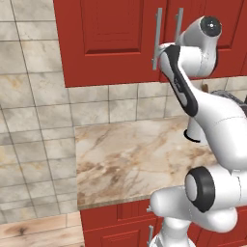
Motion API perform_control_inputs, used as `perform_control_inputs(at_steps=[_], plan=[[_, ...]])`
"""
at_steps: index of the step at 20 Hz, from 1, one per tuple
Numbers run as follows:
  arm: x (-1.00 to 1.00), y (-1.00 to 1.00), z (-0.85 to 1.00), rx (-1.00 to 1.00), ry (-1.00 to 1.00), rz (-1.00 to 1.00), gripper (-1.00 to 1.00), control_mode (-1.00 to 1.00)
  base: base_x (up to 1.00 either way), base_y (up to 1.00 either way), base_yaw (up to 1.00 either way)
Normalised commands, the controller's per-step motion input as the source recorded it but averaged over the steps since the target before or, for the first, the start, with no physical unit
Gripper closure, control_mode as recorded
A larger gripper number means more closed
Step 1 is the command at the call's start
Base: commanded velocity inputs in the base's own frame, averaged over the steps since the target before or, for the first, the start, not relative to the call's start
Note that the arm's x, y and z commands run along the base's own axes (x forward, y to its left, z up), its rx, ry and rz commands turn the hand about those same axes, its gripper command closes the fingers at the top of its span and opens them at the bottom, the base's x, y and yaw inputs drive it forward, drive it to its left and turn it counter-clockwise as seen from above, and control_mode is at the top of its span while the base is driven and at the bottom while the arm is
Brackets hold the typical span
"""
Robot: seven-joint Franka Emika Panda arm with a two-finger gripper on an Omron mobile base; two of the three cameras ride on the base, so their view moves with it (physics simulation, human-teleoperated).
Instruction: Move the ketchup and ketchup from the cabinet to the dining counter.
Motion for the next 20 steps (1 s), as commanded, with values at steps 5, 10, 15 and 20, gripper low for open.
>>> perform_control_inputs(at_steps=[5, 10, 15, 20], plan=[[-0.35, -0.46, -0.09, 0.14, -0.10, 0.00, 1.00, -1.00, 0.00, 0.00, 0.00], [-0.33, -0.48, -0.07, 0.15, -0.06, 0.00, 1.00, -1.00, 0.00, 0.00, 0.00], [-0.23, -0.58, 0.00, 0.18, 0.03, -0.01, 1.00, -1.00, 0.00, 0.00, 0.00], [-0.20, -0.63, 0.00, 0.13, 0.09, 0.00, 1.00, -1.00, 0.00, 0.00, 0.00]])
